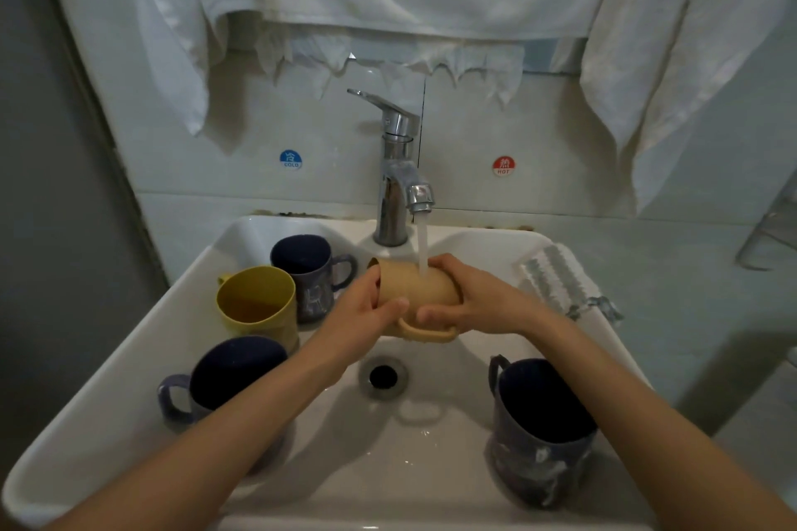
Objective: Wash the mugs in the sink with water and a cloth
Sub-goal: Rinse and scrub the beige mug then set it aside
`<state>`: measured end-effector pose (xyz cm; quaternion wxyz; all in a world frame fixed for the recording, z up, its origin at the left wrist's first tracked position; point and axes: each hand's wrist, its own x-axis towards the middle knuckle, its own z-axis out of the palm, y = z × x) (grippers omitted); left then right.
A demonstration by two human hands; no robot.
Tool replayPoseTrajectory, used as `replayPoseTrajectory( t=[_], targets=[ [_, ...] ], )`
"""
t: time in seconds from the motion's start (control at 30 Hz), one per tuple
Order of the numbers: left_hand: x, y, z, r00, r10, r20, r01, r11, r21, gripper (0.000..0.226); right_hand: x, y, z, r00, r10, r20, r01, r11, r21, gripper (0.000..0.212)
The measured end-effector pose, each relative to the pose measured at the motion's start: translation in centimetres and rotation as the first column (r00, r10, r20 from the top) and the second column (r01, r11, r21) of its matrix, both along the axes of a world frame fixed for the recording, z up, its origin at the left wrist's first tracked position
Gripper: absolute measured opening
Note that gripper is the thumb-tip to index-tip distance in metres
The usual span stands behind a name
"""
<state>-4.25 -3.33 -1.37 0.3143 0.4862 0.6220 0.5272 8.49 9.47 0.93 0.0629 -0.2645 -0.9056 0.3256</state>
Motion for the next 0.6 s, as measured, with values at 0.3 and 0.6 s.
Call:
replayPoseTrajectory(
  t=[0.3,0.6],
  targets=[
    [-0.4,0.1,-0.4,0.902,-0.067,-0.426,0.104,0.993,0.064,0.028,2.8,2.4,0.6,0.994,0.109,-0.024,-0.11,0.992,-0.067,0.076],
    [-0.4,1.1,-0.1,0.264,-0.159,-0.951,0.098,0.986,-0.138,0.036,0.5,0.3,-0.5,0.986,0.104,-0.128,-0.084,0.985,0.152,0.088]
  ],
)
